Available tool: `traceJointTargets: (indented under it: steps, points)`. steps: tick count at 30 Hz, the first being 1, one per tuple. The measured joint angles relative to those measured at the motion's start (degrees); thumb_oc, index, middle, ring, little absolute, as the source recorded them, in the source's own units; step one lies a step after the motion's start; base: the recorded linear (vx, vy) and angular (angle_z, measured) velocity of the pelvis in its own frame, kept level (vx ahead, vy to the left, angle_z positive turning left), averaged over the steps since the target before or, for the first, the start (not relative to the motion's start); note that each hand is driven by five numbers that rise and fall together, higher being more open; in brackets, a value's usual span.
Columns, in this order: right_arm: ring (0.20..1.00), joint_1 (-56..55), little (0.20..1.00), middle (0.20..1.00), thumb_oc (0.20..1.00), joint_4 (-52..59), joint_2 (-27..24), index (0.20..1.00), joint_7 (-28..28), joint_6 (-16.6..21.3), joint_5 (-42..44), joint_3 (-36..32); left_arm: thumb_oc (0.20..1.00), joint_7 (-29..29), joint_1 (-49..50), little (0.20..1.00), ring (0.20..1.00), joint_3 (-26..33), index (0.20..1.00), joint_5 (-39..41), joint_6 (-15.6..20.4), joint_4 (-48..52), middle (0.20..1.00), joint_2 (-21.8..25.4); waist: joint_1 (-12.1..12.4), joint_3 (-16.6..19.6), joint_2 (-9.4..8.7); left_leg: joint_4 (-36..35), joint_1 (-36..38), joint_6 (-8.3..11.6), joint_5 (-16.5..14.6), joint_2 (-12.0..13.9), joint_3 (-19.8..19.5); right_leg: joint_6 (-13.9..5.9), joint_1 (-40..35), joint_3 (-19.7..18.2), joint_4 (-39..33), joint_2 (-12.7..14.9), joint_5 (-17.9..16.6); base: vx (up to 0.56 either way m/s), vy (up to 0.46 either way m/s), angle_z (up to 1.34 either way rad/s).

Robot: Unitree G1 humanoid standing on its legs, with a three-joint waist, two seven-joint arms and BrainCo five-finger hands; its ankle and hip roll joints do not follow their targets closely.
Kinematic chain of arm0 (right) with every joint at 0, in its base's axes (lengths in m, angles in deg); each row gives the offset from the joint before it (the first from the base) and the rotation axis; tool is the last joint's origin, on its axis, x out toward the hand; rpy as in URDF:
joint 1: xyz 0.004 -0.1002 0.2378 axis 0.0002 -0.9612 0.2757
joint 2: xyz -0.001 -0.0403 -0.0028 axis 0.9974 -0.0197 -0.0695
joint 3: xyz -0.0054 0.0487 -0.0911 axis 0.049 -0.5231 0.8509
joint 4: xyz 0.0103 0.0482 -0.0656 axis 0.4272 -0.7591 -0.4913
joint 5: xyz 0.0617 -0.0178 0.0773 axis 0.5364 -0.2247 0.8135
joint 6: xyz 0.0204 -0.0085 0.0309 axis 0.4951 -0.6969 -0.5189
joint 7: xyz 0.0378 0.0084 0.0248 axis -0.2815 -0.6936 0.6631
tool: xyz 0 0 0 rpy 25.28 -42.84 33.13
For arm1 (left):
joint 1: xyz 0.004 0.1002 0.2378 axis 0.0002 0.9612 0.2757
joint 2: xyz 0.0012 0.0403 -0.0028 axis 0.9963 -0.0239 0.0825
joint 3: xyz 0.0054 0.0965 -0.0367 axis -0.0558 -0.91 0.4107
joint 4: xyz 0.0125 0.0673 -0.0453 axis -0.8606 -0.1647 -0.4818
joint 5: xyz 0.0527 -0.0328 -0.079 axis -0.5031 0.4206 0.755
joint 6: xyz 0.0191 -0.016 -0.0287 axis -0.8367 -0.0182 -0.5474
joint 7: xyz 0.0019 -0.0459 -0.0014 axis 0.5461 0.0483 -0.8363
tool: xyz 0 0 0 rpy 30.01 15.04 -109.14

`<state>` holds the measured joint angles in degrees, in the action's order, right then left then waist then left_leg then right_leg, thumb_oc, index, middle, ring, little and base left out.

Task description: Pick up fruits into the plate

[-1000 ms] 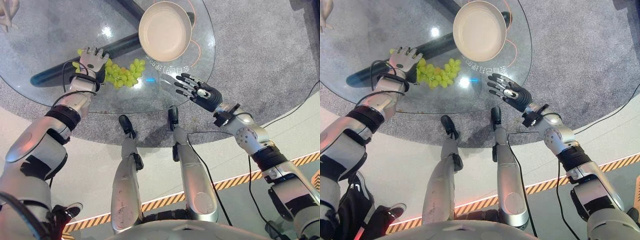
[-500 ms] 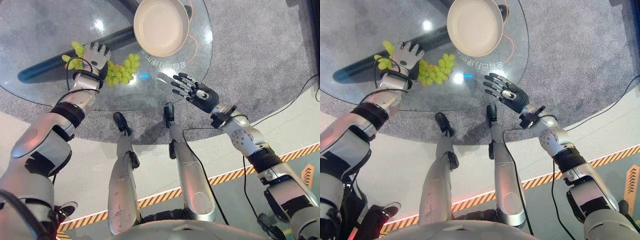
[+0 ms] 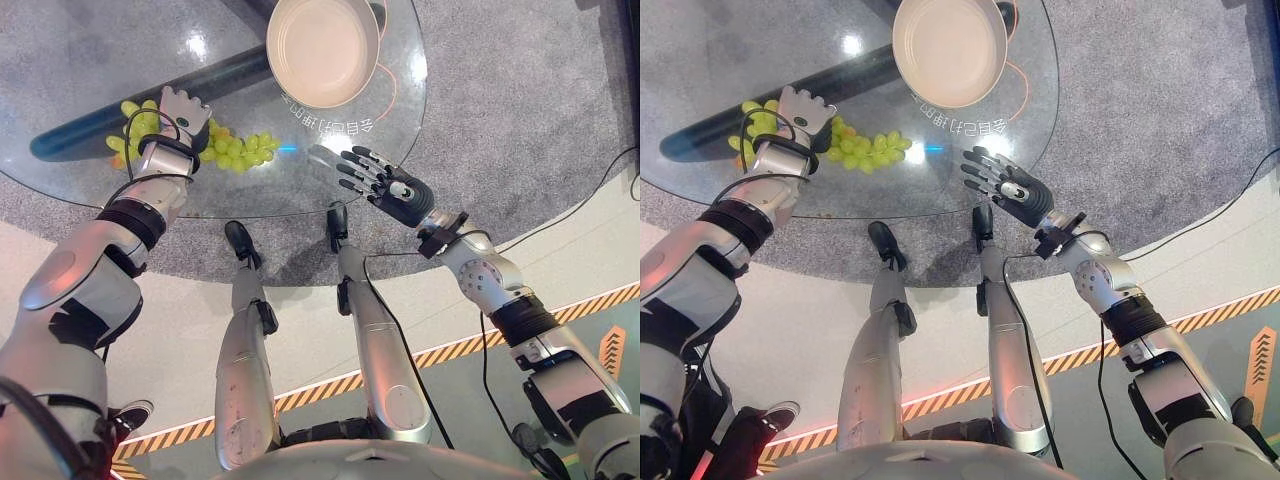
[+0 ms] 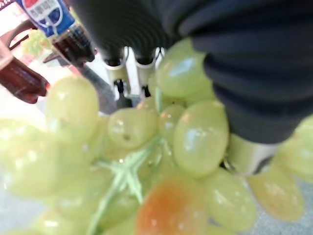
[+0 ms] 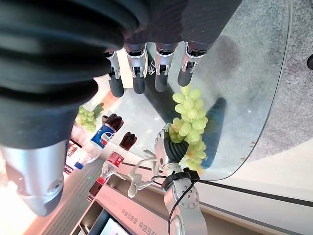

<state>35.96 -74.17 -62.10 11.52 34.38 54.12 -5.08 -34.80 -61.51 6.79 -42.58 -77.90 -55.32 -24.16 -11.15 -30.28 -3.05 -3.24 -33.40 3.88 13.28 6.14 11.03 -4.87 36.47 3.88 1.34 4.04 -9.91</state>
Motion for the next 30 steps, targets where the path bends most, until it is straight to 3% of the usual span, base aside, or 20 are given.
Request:
traceJointTargets:
  steps: [9, 13, 20, 30]
  points:
    - [1.000, 0.04, 1.000, 1.000, 1.000, 0.00, 0.08, 1.000, 0.00, 0.00, 0.04, 0.00, 0.200, -1.97, -0.01, 0.200, 0.200, 0.07, 0.200, 1.09, 1.30, -0.85, 0.200, 0.08, -0.04, -0.04, -0.33, 0.08, 0.48, -0.22, 0.20, -0.04, 0.01, 0.00, -0.10, -0.09, 0.72, 0.08, 0.00, 0.00, 0.000, 0.00]
    - [1.000, 0.00, 1.000, 1.000, 1.000, 0.02, 0.22, 1.000, -0.01, 0.08, 0.05, 0.02, 0.200, -4.17, 0.23, 0.200, 0.200, 0.54, 0.200, 8.22, 2.88, -0.62, 0.200, 0.10, 0.07, -0.06, -0.40, 0.08, 1.07, -0.26, 0.28, -0.09, 0.02, 0.00, -0.66, -0.07, 0.75, 0.11, 0.00, 0.00, 0.000, 0.00]
    - [1.000, -0.42, 1.000, 1.000, 1.000, 0.92, 0.51, 1.000, -0.27, 0.09, -0.13, -0.05, 0.200, -8.83, 3.51, 0.200, 0.200, 10.21, 0.200, 21.88, 6.82, 3.69, 0.200, -0.09, 0.64, -0.06, -0.41, -0.01, 1.99, -0.29, 0.35, -0.10, -0.15, 0.00, -1.60, -0.09, 0.76, 0.11, 0.00, 0.00, 0.000, 0.00]
    - [1.000, -1.67, 1.000, 1.000, 1.000, 2.63, 0.73, 1.000, -0.60, 0.09, -1.17, -1.38, 0.200, -9.94, 7.61, 0.200, 0.200, 15.81, 0.200, 25.03, 10.87, 10.66, 0.200, 1.60, 1.96, -0.07, -0.40, -0.43, 5.23, -0.25, 0.44, -0.12, -0.29, -0.05, -4.83, 0.05, 0.51, 0.10, 0.07, 0.00, 0.000, 0.00]
